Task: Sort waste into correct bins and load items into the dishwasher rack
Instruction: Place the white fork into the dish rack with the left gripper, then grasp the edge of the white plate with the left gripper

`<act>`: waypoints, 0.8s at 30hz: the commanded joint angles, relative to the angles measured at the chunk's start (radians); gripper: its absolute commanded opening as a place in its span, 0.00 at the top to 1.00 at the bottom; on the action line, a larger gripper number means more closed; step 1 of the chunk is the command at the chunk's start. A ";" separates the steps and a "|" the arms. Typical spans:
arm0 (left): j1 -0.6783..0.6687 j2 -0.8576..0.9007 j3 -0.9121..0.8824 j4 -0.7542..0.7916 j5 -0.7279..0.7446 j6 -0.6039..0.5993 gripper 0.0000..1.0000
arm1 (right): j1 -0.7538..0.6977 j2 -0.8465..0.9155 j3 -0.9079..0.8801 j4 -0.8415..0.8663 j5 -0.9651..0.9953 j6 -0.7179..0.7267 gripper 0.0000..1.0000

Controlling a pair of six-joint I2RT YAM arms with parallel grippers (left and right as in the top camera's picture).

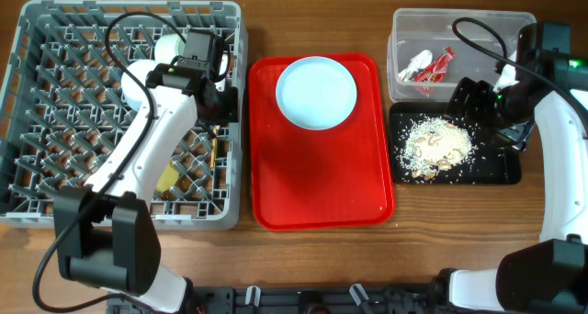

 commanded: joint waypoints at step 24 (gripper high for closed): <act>-0.456 0.208 0.066 0.342 0.099 0.299 0.43 | 0.000 -0.021 0.002 0.002 0.010 -0.013 0.00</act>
